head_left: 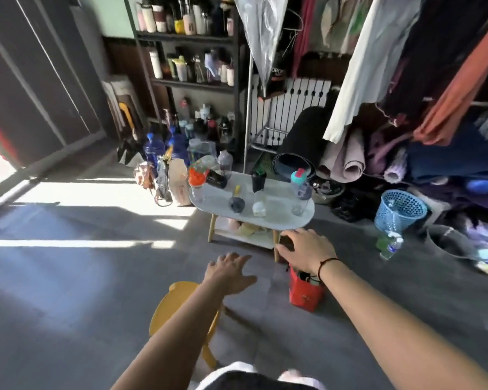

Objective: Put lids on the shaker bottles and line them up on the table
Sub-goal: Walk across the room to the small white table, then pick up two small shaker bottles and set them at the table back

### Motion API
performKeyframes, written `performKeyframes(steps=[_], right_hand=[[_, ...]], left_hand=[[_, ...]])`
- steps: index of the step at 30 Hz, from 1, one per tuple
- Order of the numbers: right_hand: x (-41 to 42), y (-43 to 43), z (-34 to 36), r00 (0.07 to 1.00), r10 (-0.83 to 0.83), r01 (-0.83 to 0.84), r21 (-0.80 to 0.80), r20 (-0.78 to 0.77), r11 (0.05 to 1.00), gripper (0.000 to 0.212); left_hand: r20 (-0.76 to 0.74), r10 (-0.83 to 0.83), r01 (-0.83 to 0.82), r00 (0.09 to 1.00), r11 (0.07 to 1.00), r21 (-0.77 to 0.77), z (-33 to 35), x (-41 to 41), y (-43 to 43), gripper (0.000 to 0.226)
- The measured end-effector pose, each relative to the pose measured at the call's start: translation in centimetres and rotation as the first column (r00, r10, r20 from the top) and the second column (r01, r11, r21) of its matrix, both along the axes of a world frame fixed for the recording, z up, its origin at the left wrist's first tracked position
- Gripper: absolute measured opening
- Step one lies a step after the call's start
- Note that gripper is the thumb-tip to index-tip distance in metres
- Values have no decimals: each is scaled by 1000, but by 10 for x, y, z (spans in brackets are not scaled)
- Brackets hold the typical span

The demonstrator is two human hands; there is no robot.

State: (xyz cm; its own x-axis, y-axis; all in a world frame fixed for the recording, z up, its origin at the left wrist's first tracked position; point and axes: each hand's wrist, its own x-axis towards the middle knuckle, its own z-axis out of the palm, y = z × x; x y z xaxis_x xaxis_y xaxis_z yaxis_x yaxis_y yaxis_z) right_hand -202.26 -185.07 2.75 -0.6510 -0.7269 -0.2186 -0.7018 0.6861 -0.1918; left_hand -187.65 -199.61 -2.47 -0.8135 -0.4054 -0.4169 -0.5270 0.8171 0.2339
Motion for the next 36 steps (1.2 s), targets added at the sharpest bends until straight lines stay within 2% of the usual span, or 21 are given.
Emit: performKeyframes(steps=[4,6,11,19,25,30,33,36], right_hand=[[-47,-30,-24,996,-55,53,36,71,998,48],[-75,-53,-36,995,-34,26,76,97,997,48],[-158,-138,-49,988,44,-65,139,149,988,54],[-263,-263,-42,974,157,-177,110,164,978,52],[-305,-285,-61,958,148,-195,180,246,964,55],[-334,-285,-70,958,43,-89,152,284,984,52],[-353,-273,-71,948,-84,49,121,307,991,53],[-370,-257,-76,896,-244,235,70,371,969,50]], left_hand=[[-12,-89,88,996,994,-65,-7,-62,-32,70],[-11,-87,86,996,994,-73,-17,-89,-54,70],[24,12,-10,1000,997,-79,-28,-135,-128,71],[60,228,-226,972,973,-39,-18,-216,-244,67],[108,134,-134,985,991,-7,-23,-262,-247,66],[148,36,-38,988,999,6,-25,-300,-274,61],[175,-44,41,984,999,22,-28,-336,-293,57],[198,-200,198,960,980,30,-30,-387,-297,61]])
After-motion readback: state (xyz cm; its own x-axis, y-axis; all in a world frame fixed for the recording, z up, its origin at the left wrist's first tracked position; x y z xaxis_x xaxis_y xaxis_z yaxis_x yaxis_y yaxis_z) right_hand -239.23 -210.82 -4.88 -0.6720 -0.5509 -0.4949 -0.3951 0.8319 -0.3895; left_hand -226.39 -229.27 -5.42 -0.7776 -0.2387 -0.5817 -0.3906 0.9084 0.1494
